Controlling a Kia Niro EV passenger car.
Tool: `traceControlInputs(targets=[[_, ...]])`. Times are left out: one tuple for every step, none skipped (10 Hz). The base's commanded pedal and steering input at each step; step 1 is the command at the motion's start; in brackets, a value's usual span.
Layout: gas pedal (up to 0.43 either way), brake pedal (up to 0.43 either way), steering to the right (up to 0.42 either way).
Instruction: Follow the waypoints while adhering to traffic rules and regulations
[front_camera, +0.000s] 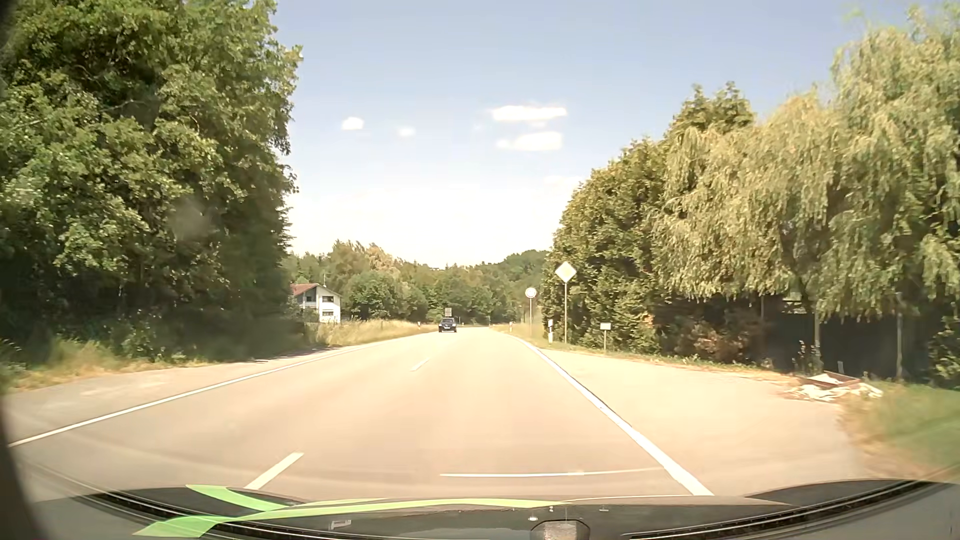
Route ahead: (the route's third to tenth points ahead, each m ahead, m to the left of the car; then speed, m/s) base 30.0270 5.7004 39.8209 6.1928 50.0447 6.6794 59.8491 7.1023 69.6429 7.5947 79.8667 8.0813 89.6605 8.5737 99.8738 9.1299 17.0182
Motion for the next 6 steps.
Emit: traceControlInputs(targets=[[0.228, 0.000, -0.022], [0.240, 0.000, -0.019], [0.248, 0.000, -0.017], [0.248, 0.000, -0.017], [0.260, 0.000, -0.016], [0.260, 0.000, -0.014]])
